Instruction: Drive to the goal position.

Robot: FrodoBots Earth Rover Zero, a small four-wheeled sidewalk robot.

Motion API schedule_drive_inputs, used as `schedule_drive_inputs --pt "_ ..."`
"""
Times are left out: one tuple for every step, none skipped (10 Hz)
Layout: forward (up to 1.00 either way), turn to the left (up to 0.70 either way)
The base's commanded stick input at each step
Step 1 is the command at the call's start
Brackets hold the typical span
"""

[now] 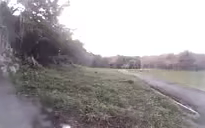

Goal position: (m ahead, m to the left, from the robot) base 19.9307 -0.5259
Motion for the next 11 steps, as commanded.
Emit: schedule_drive_inputs --pt "-0.5 0.0" --pt "-0.48 0.0" --pt "0.0 0.0" --pt "0.0 -0.05" --pt "0.0 -0.25" --pt "0.0 -0.67" --pt "0.0 -0.7" --pt "0.0 -0.7" --pt "0.0 -0.7" --pt "0.0 -0.7" --pt "0.0 -0.7"
